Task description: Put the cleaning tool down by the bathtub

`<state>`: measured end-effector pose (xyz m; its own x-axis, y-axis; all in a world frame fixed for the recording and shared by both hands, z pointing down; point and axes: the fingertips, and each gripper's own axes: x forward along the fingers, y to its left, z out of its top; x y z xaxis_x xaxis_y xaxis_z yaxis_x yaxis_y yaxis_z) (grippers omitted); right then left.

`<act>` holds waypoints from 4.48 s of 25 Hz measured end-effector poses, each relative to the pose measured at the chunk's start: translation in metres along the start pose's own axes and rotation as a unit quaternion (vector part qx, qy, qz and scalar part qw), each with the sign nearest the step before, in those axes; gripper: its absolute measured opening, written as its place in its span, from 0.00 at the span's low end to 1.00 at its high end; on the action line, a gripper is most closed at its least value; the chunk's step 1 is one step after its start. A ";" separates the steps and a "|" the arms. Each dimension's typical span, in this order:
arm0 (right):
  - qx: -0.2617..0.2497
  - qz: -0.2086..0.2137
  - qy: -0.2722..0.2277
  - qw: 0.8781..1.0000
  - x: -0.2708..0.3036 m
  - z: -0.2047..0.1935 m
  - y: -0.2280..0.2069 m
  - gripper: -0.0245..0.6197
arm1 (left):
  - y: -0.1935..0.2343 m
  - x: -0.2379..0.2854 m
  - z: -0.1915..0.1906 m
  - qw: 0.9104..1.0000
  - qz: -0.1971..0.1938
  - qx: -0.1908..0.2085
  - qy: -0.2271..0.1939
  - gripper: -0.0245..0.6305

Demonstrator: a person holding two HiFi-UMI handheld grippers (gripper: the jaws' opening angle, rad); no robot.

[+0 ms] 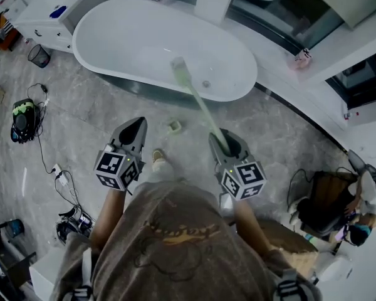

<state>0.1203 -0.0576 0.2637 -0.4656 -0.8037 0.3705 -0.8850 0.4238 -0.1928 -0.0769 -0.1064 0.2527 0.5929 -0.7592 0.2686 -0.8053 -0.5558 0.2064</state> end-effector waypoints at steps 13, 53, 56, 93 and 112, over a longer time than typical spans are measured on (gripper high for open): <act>0.010 0.000 0.012 1.000 0.070 0.003 -0.023 0.21 | 0.042 0.061 -0.002 1.000 -0.012 0.000 0.007 0.04; 0.039 0.019 0.131 0.990 0.153 -0.247 -0.040 0.21 | 0.088 0.159 -0.230 0.996 -0.050 -0.042 0.064 0.04; 0.042 0.023 0.136 0.990 0.165 -0.261 -0.044 0.21 | 0.090 0.160 -0.240 0.996 -0.052 -0.041 0.068 0.04; 0.053 -0.004 0.422 0.905 0.331 -0.522 -0.120 0.21 | 0.138 0.181 -0.293 0.990 -0.048 -0.063 0.115 0.04; 0.071 -0.012 0.534 0.843 0.341 -0.553 -0.121 0.21 | 0.145 0.183 -0.310 0.986 -0.053 -0.086 0.134 0.04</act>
<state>0.0701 -0.1522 0.9160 -0.2479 0.0542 0.9673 -0.9206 0.2978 -0.2526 -0.0826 -0.2210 0.6240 0.6732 -0.5698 0.4713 -0.7388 -0.5448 0.3967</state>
